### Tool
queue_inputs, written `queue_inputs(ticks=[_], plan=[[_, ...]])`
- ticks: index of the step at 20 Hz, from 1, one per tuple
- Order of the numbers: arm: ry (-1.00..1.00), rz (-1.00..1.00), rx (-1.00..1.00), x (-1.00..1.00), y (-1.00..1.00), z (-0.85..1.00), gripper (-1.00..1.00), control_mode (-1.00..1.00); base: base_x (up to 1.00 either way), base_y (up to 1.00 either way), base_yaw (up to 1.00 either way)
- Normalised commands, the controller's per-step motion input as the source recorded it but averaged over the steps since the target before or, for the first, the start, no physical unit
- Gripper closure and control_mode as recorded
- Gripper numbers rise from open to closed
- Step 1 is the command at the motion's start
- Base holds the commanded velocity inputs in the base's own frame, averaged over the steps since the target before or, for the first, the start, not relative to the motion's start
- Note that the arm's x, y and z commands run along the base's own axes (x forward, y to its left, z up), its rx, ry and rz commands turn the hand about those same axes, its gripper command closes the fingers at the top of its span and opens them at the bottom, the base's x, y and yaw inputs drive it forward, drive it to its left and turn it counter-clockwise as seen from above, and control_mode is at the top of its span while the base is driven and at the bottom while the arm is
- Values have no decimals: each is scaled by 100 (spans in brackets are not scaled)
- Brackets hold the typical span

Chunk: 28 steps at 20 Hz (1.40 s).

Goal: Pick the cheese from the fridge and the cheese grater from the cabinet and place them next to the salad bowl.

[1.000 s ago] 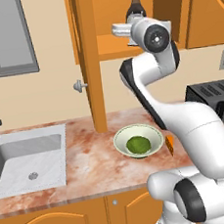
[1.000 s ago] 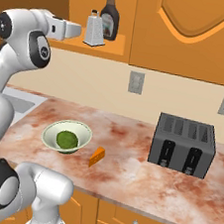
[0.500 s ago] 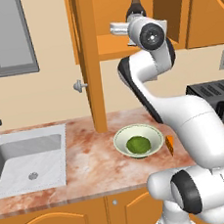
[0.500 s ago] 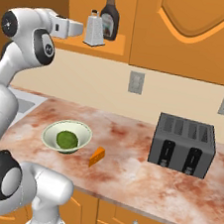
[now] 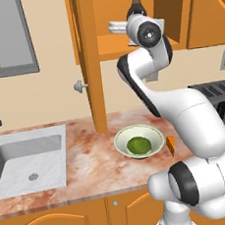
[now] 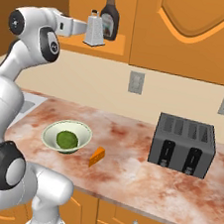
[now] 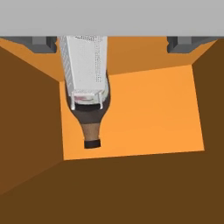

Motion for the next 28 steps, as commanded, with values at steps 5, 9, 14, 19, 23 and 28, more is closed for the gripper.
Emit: queue_inputs(ticks=[5, 9, 14, 19, 23, 28], plan=[[0, 0, 0, 11, 0, 0, -100, -100, 0, 0, 0], [0, 0, 0, 10, -1, 0, -100, -100, 0, 0, 0], [0, 0, 0, 10, -1, 0, -100, -100, 0, 0, 0], [0, 0, 0, 4, -2, 0, -100, -100, 0, 0, 0], [0, 0, 0, 4, -11, 0, -100, -100, 0, 0, 0], [0, 0, 0, 9, -11, 0, -100, -100, 0, 0, 0]])
